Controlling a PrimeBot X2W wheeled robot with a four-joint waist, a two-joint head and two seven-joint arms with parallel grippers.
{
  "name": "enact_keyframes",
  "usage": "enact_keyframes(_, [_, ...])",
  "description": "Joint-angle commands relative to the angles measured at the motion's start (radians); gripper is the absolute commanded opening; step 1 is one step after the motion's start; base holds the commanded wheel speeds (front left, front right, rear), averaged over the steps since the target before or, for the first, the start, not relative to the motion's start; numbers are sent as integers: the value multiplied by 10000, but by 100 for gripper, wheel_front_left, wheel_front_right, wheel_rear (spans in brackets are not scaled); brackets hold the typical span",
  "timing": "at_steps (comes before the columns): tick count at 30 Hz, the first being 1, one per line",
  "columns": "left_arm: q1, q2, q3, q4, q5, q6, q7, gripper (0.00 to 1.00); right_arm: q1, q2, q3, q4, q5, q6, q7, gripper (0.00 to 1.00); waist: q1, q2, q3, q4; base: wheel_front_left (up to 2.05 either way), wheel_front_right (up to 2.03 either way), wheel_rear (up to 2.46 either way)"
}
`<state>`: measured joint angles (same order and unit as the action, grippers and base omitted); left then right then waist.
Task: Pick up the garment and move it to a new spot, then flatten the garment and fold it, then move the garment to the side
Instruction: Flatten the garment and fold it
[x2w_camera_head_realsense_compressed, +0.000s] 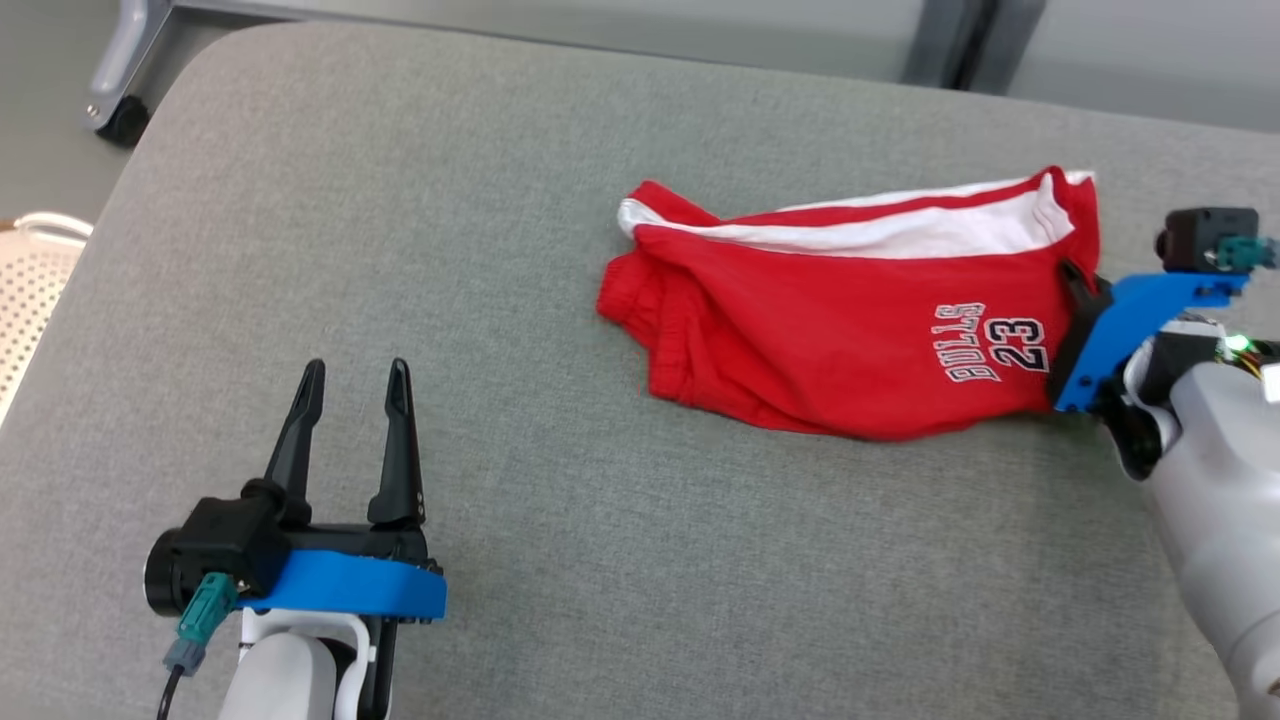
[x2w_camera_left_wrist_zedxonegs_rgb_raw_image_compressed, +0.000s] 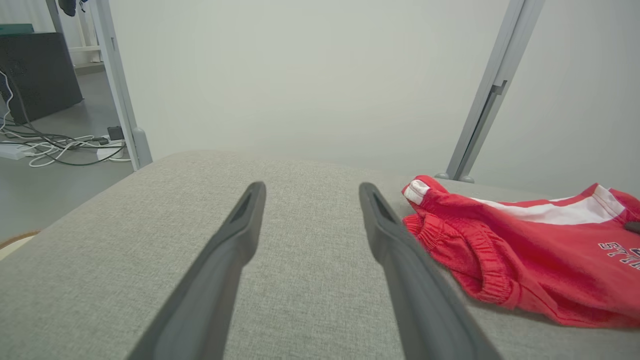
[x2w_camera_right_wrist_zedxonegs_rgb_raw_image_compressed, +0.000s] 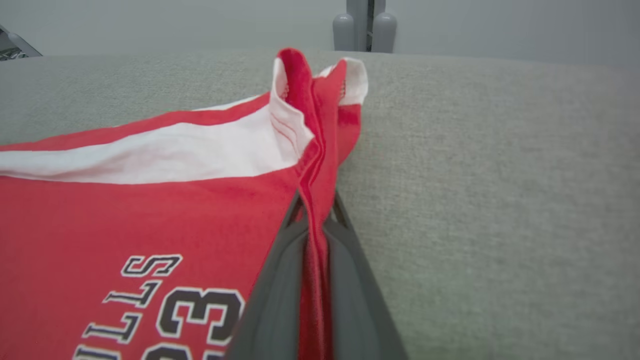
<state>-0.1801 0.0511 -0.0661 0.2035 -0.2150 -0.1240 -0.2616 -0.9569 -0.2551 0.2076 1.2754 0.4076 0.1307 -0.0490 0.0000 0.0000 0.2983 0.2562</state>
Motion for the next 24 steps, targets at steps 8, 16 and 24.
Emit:
enact_keyframes(8, [417, -4, 42, 150, 175, -78, -43, 100, 556, -1024, -630, 123, -366, 2, -405, 0, 0, 0, -841, -545, 0, 0, 0])
enact_keyframes(16, [443, -5, -85, 420, 209, -83, -43, 100, 343, -1015, -1477, 147, -943, 3, -150, 0, 0, 0, -1032, -552, 0, 0, 0])
enact_keyframes(24, [300, -3, -280, 591, 30, -86, -44, 100, -350, 735, -1292, 144, -1696, 2, 209, 0, 0, 0, -1054, -227, 0, 0, 0])
